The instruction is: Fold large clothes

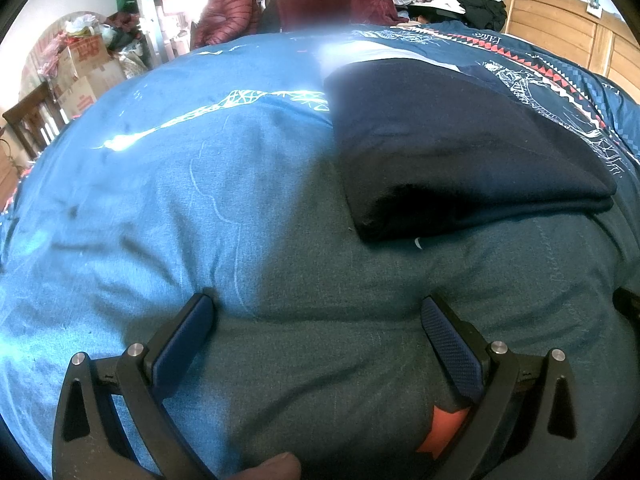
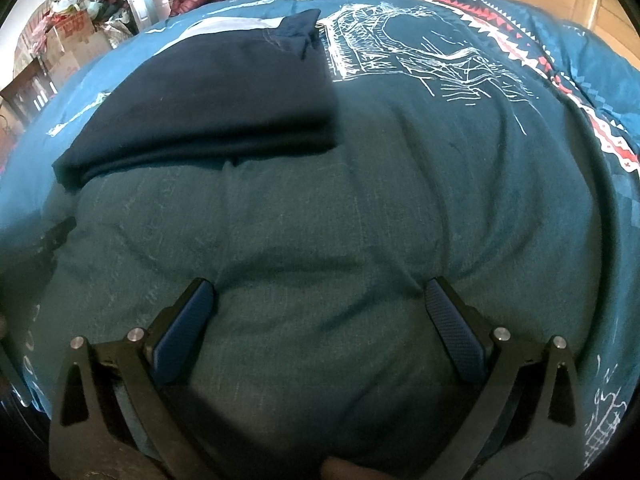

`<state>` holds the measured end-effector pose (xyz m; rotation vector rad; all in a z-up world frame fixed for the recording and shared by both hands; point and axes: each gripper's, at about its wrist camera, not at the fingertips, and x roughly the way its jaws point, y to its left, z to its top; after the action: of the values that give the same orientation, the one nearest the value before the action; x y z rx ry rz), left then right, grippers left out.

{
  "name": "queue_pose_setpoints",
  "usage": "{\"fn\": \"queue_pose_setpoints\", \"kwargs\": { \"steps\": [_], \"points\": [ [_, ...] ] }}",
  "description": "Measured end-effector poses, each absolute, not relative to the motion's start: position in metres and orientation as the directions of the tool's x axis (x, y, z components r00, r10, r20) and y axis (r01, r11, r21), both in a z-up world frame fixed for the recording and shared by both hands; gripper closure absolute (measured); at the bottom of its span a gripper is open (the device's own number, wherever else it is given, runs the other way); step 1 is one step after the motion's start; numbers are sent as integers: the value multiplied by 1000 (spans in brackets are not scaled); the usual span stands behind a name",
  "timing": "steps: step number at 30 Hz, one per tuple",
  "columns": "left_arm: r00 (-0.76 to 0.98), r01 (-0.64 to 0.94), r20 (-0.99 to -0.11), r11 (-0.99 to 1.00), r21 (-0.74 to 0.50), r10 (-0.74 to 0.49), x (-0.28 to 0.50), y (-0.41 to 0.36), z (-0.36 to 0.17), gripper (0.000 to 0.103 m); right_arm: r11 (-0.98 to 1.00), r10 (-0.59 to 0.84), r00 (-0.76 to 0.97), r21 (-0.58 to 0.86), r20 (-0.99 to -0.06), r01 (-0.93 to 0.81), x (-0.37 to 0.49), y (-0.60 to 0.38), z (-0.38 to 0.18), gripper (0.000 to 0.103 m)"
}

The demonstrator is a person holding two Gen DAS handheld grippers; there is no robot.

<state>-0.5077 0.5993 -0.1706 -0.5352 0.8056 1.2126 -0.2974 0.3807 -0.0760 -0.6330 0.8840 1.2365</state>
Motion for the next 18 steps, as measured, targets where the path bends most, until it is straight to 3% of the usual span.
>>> {"fn": "queue_pose_setpoints", "kwargs": {
  "steps": [18],
  "points": [
    [160,-954,-813,300,18,560,-510,608,-166,0,234,504,89,36,-859,-972,-296,384,-72,0]
  ]
}}
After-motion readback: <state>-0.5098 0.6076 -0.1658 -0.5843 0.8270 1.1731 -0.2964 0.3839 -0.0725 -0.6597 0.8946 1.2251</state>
